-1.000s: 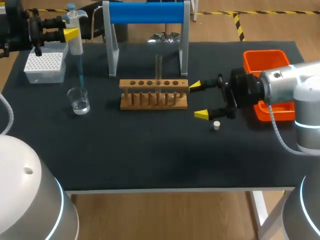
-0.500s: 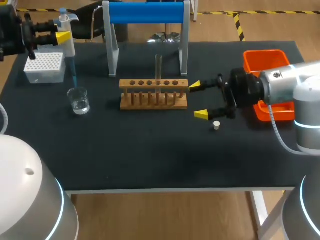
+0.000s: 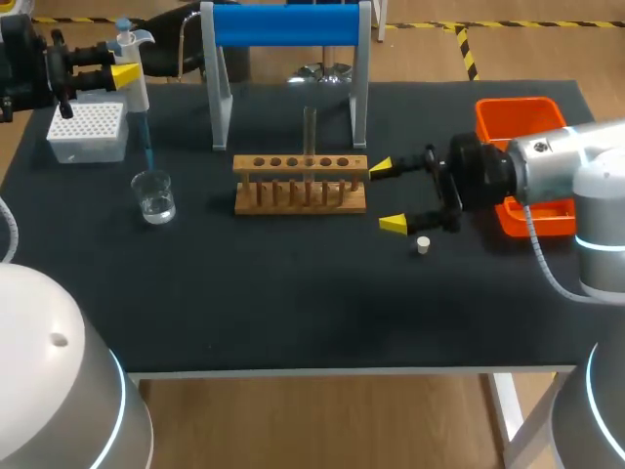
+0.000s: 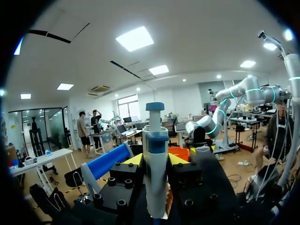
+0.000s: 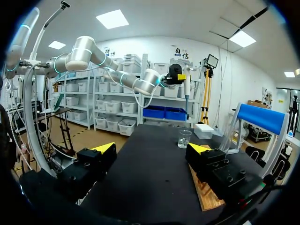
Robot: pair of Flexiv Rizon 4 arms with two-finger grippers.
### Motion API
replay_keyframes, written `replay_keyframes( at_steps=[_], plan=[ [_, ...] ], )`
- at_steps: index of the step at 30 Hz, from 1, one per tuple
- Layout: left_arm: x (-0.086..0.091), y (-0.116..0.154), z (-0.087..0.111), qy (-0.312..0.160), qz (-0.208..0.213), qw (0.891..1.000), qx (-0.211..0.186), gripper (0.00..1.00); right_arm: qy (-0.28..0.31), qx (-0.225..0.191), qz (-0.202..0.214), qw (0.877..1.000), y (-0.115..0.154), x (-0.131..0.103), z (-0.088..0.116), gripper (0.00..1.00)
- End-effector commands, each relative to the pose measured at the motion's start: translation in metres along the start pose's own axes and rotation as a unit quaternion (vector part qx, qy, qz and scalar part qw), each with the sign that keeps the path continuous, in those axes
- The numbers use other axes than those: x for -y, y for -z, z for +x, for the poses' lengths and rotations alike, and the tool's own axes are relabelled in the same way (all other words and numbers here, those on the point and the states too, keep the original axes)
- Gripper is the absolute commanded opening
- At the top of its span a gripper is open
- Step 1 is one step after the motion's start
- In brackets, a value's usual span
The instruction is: Invert the test tube, pick up the pipette, mount the tip to pipette, aspirate from beaker and dispense into the tube, eject the tip, return the pipette, and cap with the stopper.
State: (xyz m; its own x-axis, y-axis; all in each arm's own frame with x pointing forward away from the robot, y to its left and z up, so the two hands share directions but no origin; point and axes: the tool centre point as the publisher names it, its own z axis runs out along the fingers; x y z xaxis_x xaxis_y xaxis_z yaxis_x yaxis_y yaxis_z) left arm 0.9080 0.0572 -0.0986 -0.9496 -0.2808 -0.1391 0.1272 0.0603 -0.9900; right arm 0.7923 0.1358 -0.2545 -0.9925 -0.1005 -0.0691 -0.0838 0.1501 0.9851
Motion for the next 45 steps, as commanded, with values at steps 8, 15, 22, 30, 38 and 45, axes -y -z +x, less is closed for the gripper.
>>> replay_keyframes(
  at_steps=[8, 15, 22, 30, 38, 45],
  plan=[
    [-0.006, 0.005, -0.005, 0.001, 0.001, 1.000, 0.001, 0.00, 0.000, -0.001, 0.001, 1.000, 0.001, -0.001, 0.001, 1.00],
    [-0.006, 0.005, -0.005, 0.001, 0.001, 1.000, 0.001, 0.00, 0.000, -0.001, 0.001, 1.000, 0.001, -0.001, 0.001, 1.00],
    [-0.006, 0.005, -0.005, 0.001, 0.001, 1.000, 0.001, 0.00, 0.000, -0.001, 0.001, 1.000, 0.001, -0.001, 0.001, 1.00],
    [-0.006, 0.005, -0.005, 0.001, 0.001, 1.000, 0.001, 0.00, 0.000, -0.001, 0.001, 1.000, 0.001, -0.001, 0.001, 1.00],
    [-0.006, 0.005, -0.005, 0.001, 0.001, 1.000, 0.001, 0.00, -0.002, 0.003, 0.000, 1.000, 0.001, -0.003, 0.001, 1.00],
    [-0.006, 0.005, -0.005, 0.001, 0.001, 1.000, 0.001, 0.00, 0.012, 0.031, 0.019, 0.999, -0.012, -0.023, 0.001, 1.00]
  ],
)
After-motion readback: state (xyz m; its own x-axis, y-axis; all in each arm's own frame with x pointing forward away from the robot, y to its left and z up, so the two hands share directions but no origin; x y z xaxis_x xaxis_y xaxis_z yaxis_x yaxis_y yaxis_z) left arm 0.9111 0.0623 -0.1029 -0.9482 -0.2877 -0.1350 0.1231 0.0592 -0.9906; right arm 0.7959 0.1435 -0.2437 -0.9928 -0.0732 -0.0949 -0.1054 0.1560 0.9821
